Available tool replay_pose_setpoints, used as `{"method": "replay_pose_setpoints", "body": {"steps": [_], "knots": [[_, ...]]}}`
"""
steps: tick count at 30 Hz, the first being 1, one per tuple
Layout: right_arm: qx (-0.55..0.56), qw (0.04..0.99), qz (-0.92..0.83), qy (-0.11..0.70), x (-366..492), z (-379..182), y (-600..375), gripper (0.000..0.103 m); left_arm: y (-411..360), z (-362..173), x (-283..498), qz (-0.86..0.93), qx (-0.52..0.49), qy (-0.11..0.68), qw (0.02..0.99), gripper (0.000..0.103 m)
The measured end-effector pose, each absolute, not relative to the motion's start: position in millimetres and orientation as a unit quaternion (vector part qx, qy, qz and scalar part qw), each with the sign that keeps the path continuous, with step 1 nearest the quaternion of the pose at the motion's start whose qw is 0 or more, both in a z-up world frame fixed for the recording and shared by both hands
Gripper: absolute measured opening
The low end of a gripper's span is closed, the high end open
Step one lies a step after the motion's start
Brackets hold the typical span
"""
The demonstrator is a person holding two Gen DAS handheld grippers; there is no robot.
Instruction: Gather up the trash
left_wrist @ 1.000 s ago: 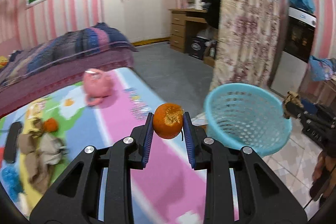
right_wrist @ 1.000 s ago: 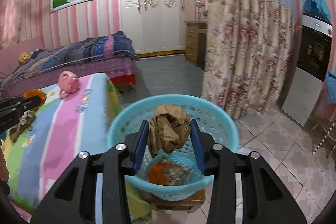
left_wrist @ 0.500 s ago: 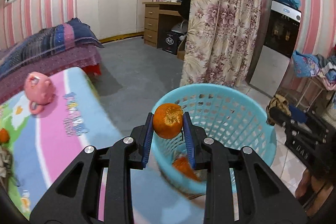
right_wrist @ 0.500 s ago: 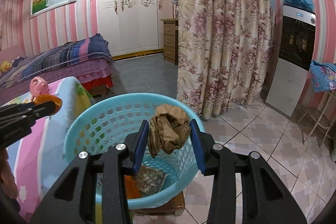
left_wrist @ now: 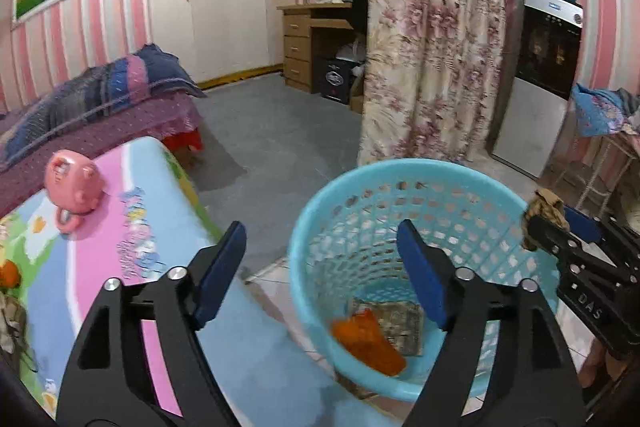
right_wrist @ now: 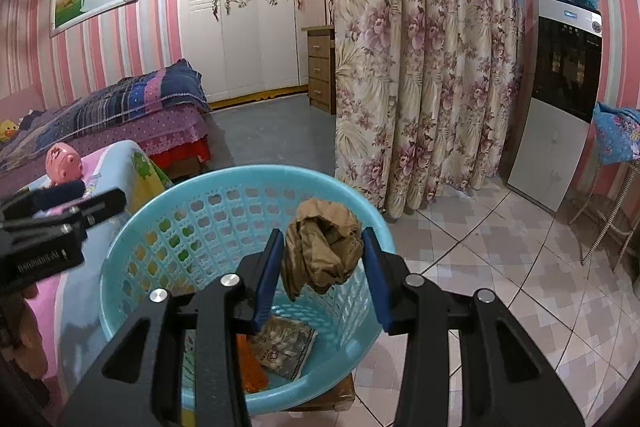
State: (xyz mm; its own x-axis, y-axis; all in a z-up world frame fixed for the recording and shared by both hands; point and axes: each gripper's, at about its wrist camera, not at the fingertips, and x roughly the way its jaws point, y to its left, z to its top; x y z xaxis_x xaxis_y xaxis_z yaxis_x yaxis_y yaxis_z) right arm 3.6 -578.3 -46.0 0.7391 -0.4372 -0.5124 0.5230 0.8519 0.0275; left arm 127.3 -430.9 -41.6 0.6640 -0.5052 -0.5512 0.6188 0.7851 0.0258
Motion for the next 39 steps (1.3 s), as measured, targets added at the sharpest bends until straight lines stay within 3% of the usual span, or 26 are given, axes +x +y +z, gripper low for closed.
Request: {"method": "replay_pose_setpoints", "body": {"steps": [2,14,16,17,18,23,25,39], "knots": [[0.085,0.928,-0.259,0.255,4.0,-47.5,-576.7,0.04,-424.7,-38.0,128.7,-0.303,0.103,0.261,0.911,0.087],[0.093,0.925,-0.251,0.268,25.0,-46.4,-570.6,0.043,-382.6,-21.3,142.6,-0.271,0.082,0.266,0.921,0.091],[0.094,0.926,-0.249,0.269,28.6,-45.6,-566.4,0.054,-369.3,-16.1,144.1,-0.261,0.077,0.263,0.925,0.092],[0.091,0.926,-0.252,0.266,29.4,-44.6,-563.2,0.069,-364.7,-14.3,144.5,-0.258,0.075,0.263,0.927,0.093],[0.089,0.926,-0.254,0.265,30.2,-43.6,-560.5,0.074,-359.2,-12.1,144.9,-0.255,0.073,0.263,0.928,0.093],[0.08,0.928,-0.25,0.264,33.9,-30.6,-537.1,0.077,-321.1,2.8,140.2,-0.238,0.069,0.254,0.935,0.094],[0.075,0.934,-0.242,0.252,34.5,-21.4,-520.2,0.087,-299.8,10.8,136.4,-0.223,0.067,0.248,0.94,0.095],[0.035,0.969,-0.09,0.228,62.5,18.9,-336.1,0.087,-93.0,33.7,97.5,-0.057,0.049,0.248,0.966,0.098]]}}
